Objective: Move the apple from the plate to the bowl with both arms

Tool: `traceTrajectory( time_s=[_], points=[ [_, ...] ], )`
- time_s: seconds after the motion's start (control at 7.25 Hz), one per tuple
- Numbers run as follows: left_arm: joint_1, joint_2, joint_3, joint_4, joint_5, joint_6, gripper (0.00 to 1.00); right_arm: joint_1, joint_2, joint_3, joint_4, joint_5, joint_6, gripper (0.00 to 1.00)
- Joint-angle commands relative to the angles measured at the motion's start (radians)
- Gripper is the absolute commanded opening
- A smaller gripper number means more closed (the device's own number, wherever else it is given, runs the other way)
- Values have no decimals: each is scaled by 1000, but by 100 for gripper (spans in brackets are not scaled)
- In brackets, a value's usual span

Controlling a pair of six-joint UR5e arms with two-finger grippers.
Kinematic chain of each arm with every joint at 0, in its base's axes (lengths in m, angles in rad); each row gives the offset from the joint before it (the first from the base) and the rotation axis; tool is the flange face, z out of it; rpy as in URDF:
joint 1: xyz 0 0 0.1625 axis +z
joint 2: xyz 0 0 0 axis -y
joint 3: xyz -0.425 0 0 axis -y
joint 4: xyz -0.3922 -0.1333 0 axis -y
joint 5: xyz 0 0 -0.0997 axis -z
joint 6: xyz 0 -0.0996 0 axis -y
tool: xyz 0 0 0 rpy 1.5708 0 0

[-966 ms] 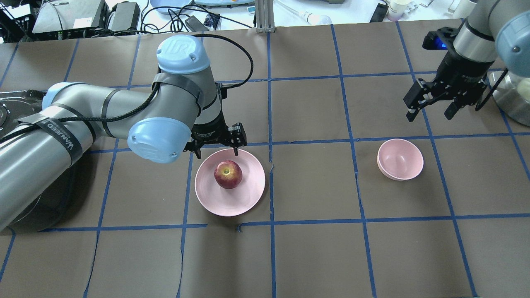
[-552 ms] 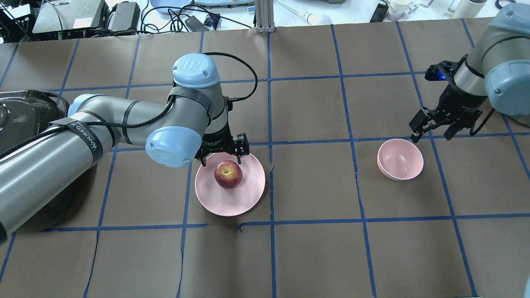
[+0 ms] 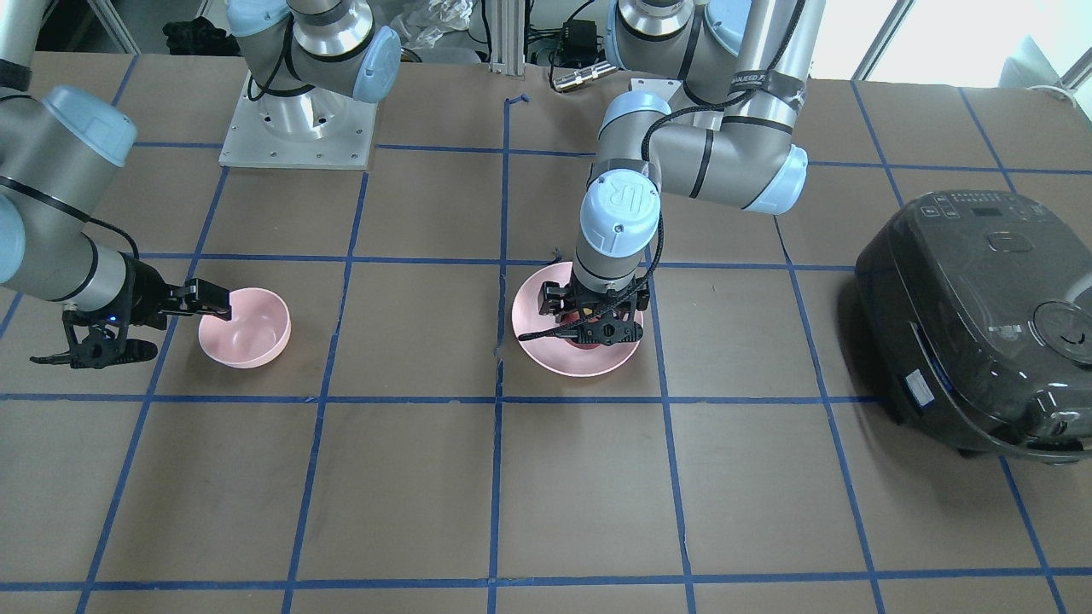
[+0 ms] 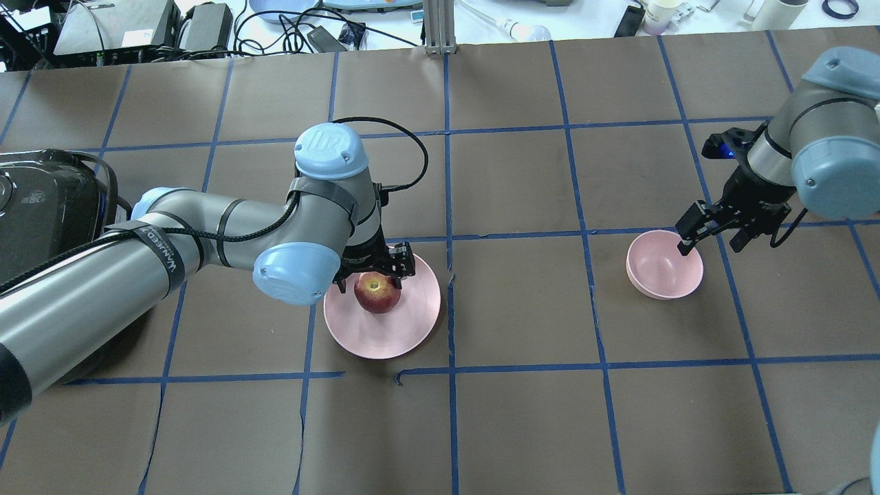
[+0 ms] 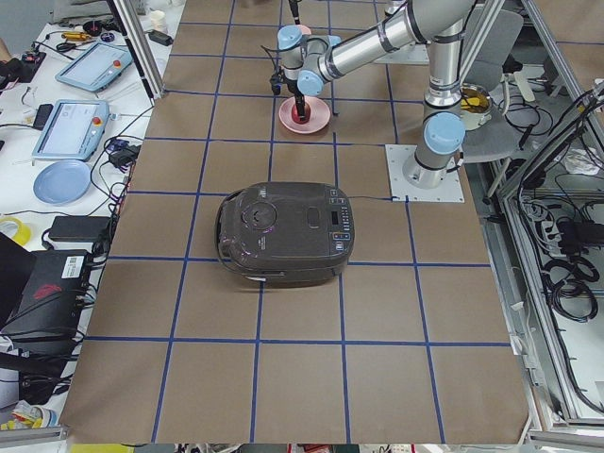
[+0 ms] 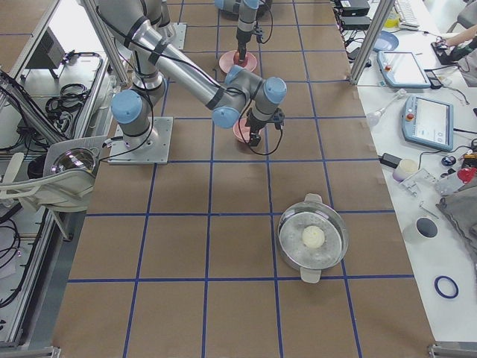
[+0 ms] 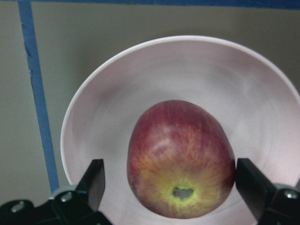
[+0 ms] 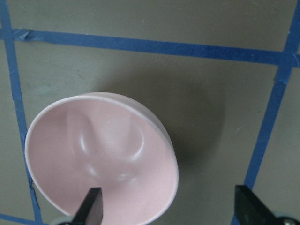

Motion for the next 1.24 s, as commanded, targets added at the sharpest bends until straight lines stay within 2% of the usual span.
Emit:
traceTrajectory(
  time_s=[0.0,0.14,0.28,0.41,0.55,0.69,0.83,1.1],
  points=[
    [-1,-12,-11,13,-50,1,100,-1,41,17,-63,-1,-1,100],
    [-1,-12,-9,13,-50,1,91,-1,46,27,-73,-1,0,96],
    [1,-11,-9,27,-49,1,60,-1,51,33,-73,1,2,81],
    [-1,-9,-6,30,-43,5,36,-1,57,33,-73,1,2,56],
    [-1,-6,1,33,-41,5,19,-1,55,33,-71,-1,2,24],
    [-1,2,15,36,-41,-2,12,-1,55,28,-70,-1,11,0],
    [-1,6,55,33,-40,-11,12,0,43,22,-67,1,10,0],
    [-4,5,182,-83,-40,-13,12,17,16,-21,-22,19,13,0]
  ],
)
